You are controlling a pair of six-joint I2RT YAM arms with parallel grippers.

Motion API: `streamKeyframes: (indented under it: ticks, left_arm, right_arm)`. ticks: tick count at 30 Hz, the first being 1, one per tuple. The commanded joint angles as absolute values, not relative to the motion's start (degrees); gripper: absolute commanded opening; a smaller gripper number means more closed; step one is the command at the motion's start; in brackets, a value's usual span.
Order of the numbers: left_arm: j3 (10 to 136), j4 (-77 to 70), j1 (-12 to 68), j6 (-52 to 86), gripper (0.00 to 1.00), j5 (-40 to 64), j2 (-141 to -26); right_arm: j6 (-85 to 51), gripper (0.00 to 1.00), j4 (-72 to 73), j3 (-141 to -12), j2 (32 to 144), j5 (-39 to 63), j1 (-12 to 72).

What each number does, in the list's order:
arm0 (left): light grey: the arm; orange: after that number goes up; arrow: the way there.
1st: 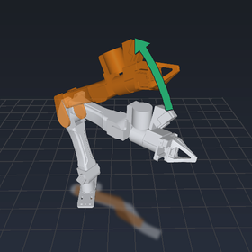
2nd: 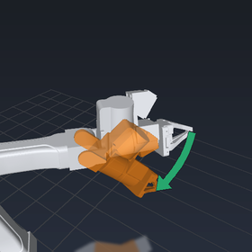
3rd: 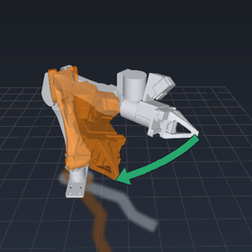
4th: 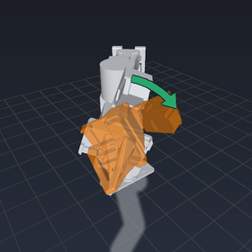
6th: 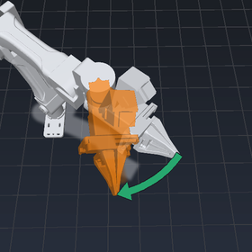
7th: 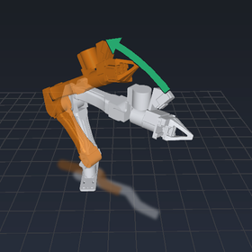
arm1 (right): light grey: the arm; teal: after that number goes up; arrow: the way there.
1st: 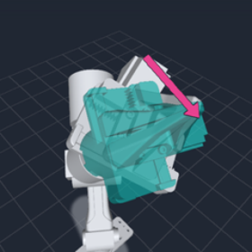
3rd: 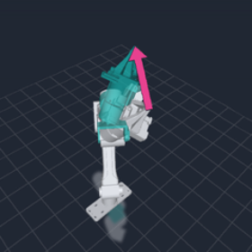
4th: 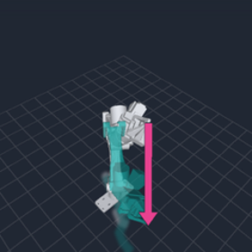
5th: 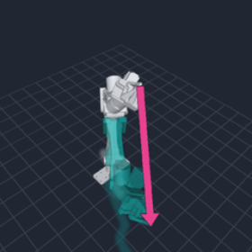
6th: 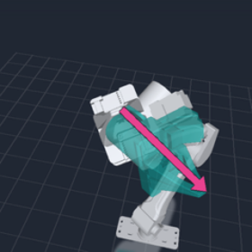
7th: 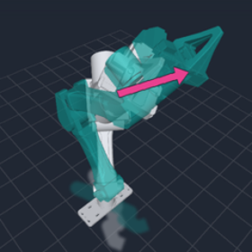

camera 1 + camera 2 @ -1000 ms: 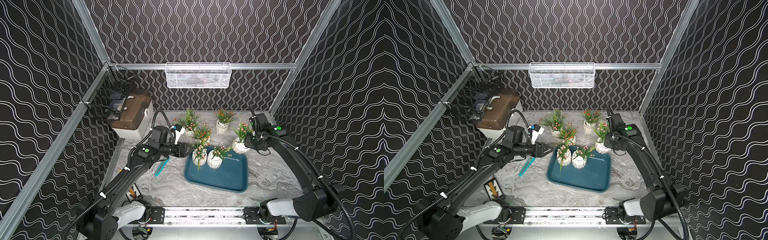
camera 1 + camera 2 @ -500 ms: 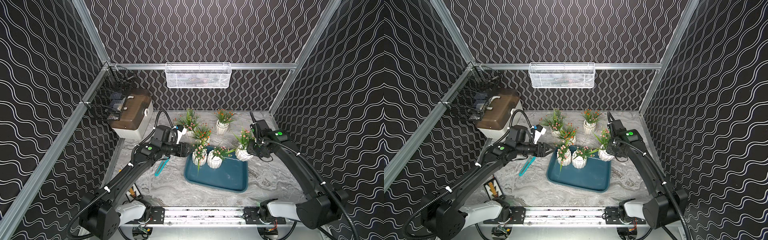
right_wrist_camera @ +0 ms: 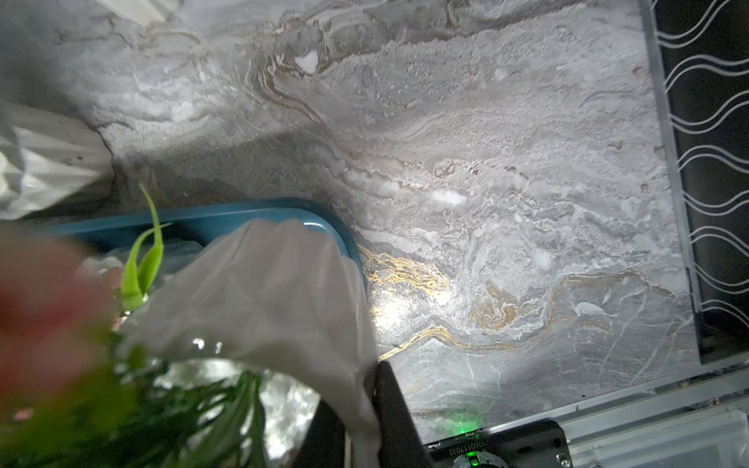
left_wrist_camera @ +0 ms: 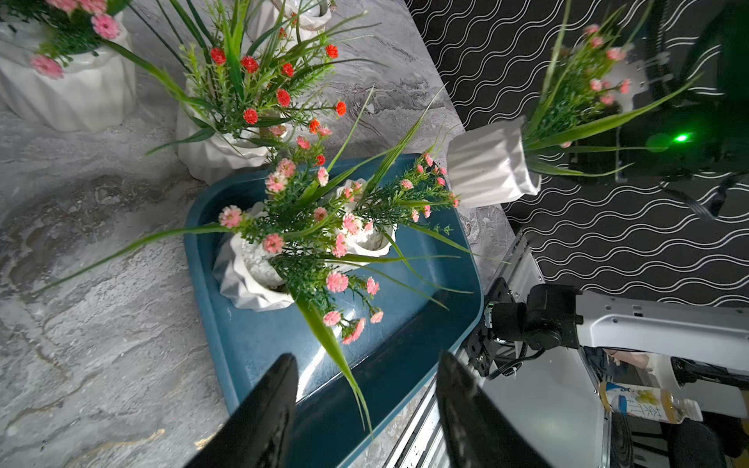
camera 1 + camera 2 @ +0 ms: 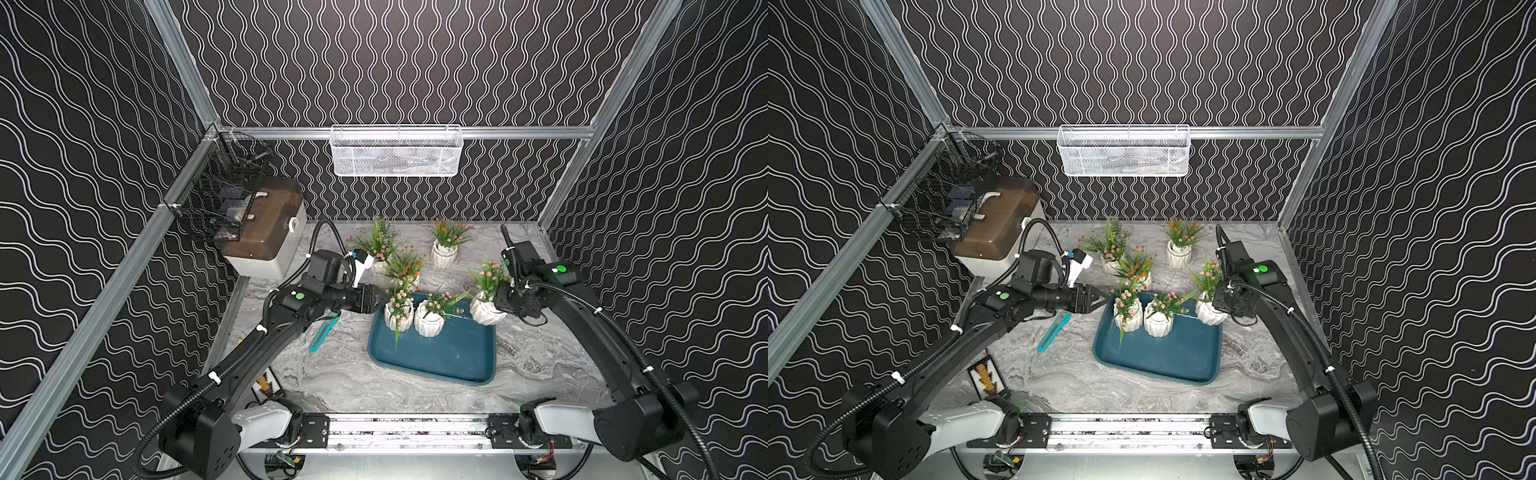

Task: Put the potted gypsophila into the storage box
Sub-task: Place the baby's breath potted plant at the storage box.

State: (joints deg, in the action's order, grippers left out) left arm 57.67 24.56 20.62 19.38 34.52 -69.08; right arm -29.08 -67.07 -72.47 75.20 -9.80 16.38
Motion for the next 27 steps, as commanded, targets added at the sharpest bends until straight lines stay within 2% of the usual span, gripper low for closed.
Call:
streamKeyframes:
  ticks: [1, 8, 27]
  left_arm:
    - [57.57, 22.24, 20.65, 18.68, 0.59, 35.82, -69.1]
    - [58.26, 24.56, 20.6, 18.29, 0.59, 32.97, -70.05]
    - [58.01, 23.53, 20.59, 18.45, 0.58, 35.03, -69.77]
  right_arm:
    - [-29.54, 0.0, -63.91, -70.78, 76.55, -7.32, 16.43]
    - [-29.77, 0.0, -59.22, -66.36, 78.1, -5.08, 16.63]
    - [-31.67, 0.0, -52.06, -61.65, 83.22, -2.85, 18.77]
